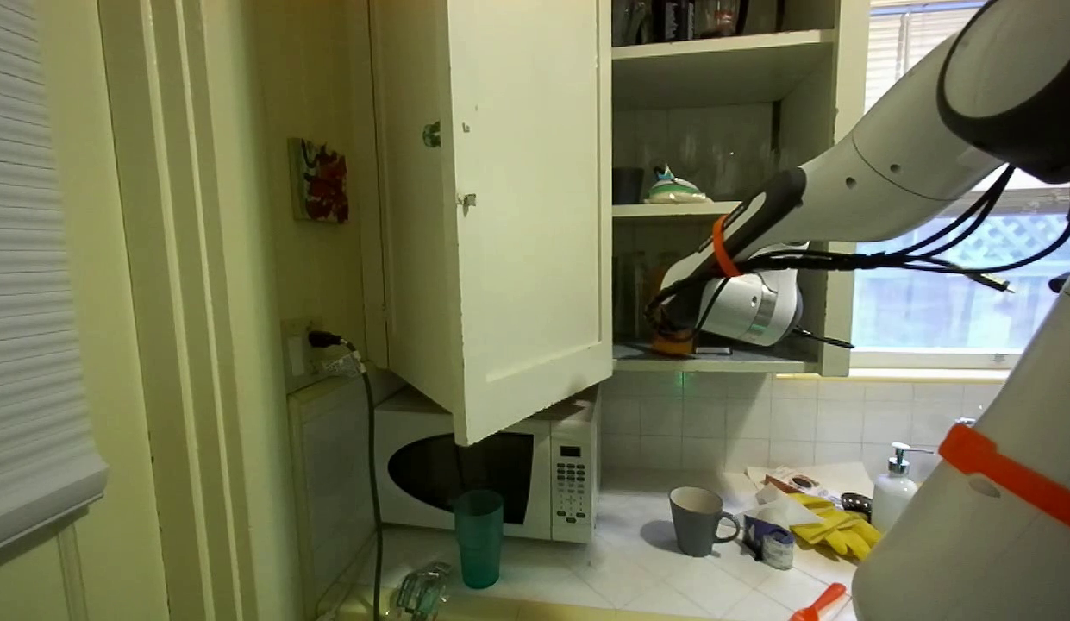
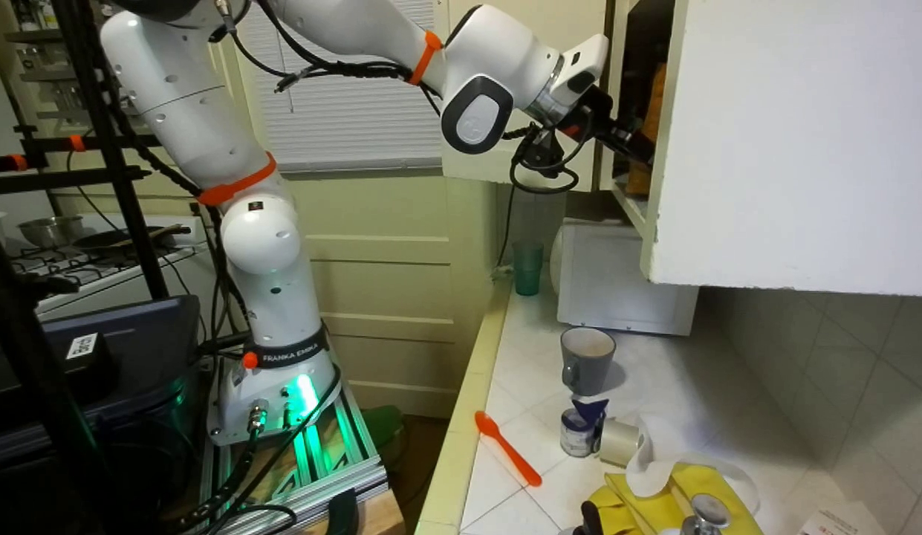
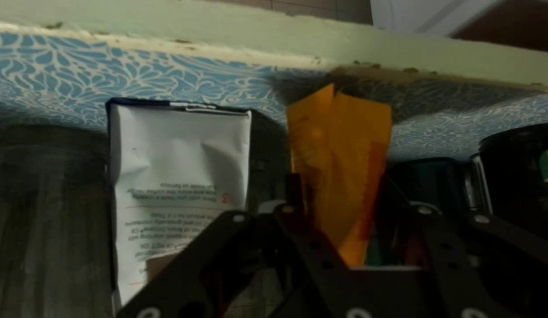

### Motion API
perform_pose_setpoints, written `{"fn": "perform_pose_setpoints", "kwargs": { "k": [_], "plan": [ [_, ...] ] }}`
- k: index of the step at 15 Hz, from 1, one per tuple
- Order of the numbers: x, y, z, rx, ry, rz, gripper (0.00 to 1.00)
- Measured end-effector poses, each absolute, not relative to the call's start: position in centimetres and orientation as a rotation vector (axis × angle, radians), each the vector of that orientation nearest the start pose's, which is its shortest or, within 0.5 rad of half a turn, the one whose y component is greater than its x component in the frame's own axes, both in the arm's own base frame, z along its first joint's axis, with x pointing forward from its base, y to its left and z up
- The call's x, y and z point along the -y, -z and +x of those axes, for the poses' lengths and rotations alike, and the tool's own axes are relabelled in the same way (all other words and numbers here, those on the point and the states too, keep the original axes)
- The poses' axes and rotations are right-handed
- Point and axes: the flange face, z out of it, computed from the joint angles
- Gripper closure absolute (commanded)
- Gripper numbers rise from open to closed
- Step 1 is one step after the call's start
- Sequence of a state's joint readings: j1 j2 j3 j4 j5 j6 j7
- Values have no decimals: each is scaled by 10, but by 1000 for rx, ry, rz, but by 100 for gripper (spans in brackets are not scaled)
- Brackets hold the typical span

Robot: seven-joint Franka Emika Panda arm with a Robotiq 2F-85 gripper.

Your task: Move the orange bag to the bottom shelf

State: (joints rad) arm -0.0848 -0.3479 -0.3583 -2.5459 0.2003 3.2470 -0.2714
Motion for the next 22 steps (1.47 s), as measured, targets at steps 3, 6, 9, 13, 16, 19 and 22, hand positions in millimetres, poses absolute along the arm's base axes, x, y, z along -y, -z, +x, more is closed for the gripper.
{"fn": "perform_pose_setpoints", "kwargs": {
  "k": [3, 6, 9, 13, 16, 19, 22],
  "plan": [
    [232, -507, 412, -641, 1611, -2814, 2],
    [231, -508, 413, -651, 1616, -2809, 0],
    [229, -512, 414, -661, 1625, -2796, 0],
    [229, -520, 413, -699, 1644, -2767, 0],
    [233, -527, 409, -734, 1660, -2751, 0],
    [237, -537, 403, -752, 1649, -2755, 0],
    [235, -548, 397, -754, 1605, -2767, 0]
  ]
}}
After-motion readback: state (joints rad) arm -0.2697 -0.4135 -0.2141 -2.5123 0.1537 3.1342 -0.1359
